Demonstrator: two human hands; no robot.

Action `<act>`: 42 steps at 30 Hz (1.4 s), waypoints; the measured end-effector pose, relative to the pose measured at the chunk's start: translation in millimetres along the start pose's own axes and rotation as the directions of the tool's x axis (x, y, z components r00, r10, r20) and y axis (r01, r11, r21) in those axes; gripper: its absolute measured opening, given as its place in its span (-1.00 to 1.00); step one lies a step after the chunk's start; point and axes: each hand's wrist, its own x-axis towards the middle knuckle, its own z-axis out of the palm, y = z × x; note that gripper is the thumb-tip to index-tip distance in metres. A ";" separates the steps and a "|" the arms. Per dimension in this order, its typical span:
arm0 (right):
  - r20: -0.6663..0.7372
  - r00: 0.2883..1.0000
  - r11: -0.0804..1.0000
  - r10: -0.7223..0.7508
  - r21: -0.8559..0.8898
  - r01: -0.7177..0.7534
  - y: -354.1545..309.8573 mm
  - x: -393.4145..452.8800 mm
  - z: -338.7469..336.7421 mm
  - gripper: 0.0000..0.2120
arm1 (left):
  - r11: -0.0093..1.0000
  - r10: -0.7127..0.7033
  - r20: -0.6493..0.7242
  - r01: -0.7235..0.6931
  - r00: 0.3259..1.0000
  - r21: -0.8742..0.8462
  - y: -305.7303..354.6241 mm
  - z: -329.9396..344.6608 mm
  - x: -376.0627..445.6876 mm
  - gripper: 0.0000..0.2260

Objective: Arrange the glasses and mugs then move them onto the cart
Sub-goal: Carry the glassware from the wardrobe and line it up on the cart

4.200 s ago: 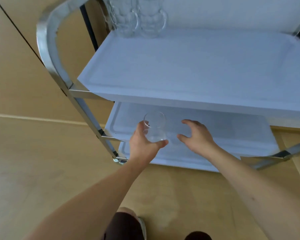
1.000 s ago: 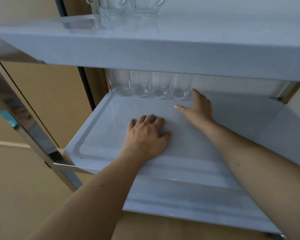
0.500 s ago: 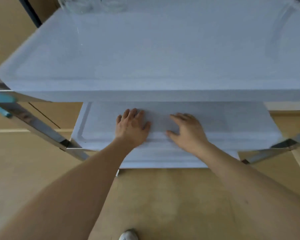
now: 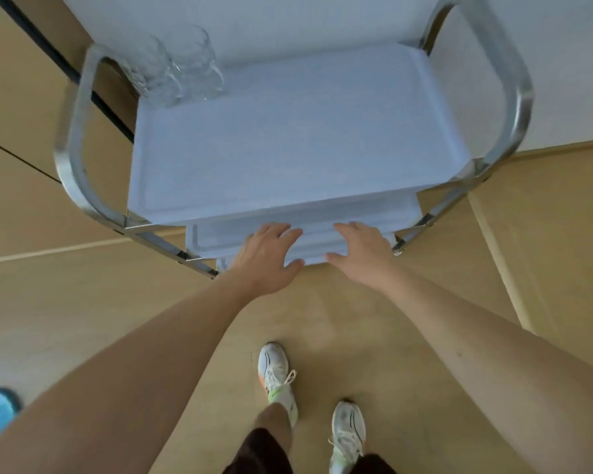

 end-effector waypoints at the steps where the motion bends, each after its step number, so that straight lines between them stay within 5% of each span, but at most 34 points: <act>1: -0.021 1.000 1.000 0.004 0.000 -0.004 -5.1 -12.8 -22.7 -0.32 | 1.000 0.027 -0.032 -0.027 0.999 0.008 12.8 -23.6 -5.4 -0.44; 9: -0.335 0.940 0.998 0.070 0.028 -0.065 -33.6 -95.7 -213.2 -0.30 | 0.946 0.303 -0.182 -0.272 0.936 0.175 122.5 -214.7 14.4 -0.45; 17: -0.654 0.723 0.966 0.223 0.049 -0.254 -25.3 -186.8 -350.5 -0.30 | 0.785 0.617 -0.293 -0.545 0.731 0.294 242.3 -337.4 36.3 -0.42; 23: -0.772 0.516 0.902 0.372 0.168 -0.398 10.8 -255.6 -372.7 -0.31 | 0.590 0.808 -0.273 -0.715 0.523 0.375 335.7 -348.9 38.4 -0.46; 29: -0.769 0.345 0.790 0.538 0.317 -0.524 58.2 -324.0 -369.2 -0.29 | 0.438 0.898 -0.201 -0.829 0.391 0.347 434.9 -334.7 31.4 -0.47; 34: -0.760 0.261 0.718 0.595 0.357 -0.598 115.2 -366.7 -376.4 -0.27 | 0.333 0.943 -0.142 -0.873 0.302 0.356 515.6 -308.3 28.5 -0.47; 42: -0.750 0.201 0.684 0.630 0.414 -0.600 237.4 -413.0 -412.0 -0.25 | 0.263 0.964 -0.059 -0.894 0.260 0.362 649.2 -268.8 49.0 -0.51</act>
